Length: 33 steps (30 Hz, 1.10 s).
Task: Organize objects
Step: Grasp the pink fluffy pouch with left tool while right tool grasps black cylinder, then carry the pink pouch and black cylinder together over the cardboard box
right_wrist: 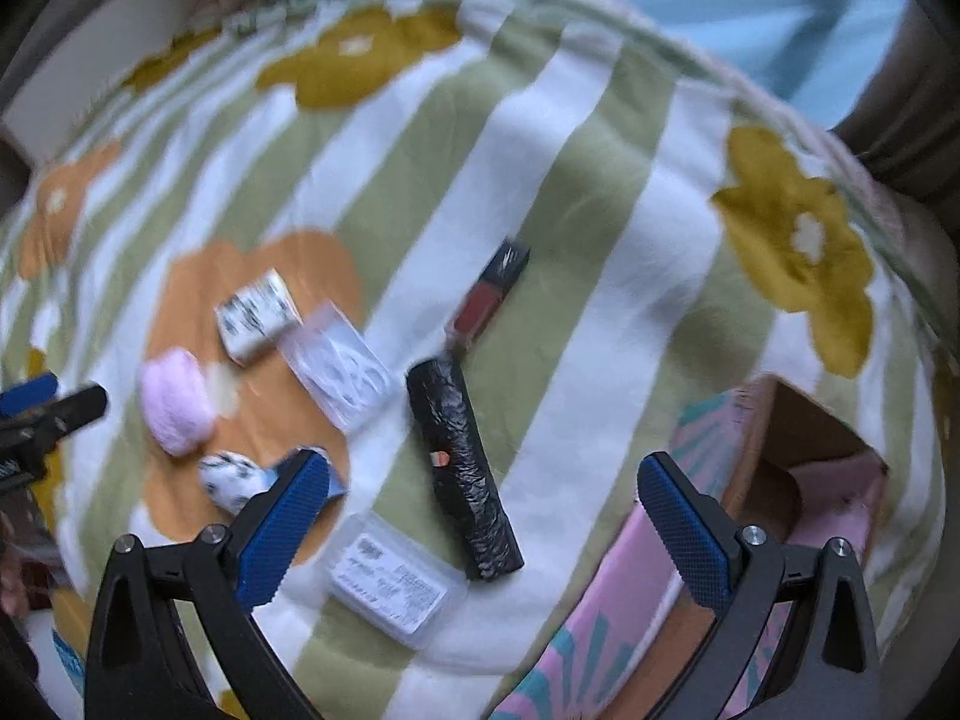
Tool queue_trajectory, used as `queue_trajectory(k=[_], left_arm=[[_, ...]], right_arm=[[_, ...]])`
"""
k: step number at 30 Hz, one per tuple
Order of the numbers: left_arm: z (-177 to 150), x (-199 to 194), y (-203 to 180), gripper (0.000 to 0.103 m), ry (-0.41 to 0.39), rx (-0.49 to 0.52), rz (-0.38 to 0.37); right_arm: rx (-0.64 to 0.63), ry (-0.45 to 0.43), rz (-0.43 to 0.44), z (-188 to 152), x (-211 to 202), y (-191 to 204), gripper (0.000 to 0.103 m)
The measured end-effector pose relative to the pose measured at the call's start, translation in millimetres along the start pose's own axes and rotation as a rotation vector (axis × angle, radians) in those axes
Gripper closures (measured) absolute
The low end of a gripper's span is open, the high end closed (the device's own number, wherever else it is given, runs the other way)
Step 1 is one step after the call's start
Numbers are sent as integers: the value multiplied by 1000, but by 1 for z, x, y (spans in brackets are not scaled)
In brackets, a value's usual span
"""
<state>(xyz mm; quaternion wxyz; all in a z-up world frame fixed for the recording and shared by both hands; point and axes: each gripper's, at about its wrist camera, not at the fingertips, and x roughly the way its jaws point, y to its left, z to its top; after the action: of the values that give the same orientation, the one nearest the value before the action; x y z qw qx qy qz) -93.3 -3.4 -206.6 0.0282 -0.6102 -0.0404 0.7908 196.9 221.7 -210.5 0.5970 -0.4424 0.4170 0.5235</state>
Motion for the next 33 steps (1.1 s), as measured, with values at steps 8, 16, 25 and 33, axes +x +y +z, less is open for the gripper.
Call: queue_trajectory(k=[8,16,25,33], left_arm=[[9,62,-3,9,65,-55,48],[9,103,6,23,161,-126,41],[9,114,9,57,223,-160,-29],[16,88,4,61,182,-64,-37]], right_arm=[[52,158,43,0,76,1,17],[62,237,73,-1,105,2,44],[118,243,97,0,111,-2,72],[183,170,108,1,78,-34,74]])
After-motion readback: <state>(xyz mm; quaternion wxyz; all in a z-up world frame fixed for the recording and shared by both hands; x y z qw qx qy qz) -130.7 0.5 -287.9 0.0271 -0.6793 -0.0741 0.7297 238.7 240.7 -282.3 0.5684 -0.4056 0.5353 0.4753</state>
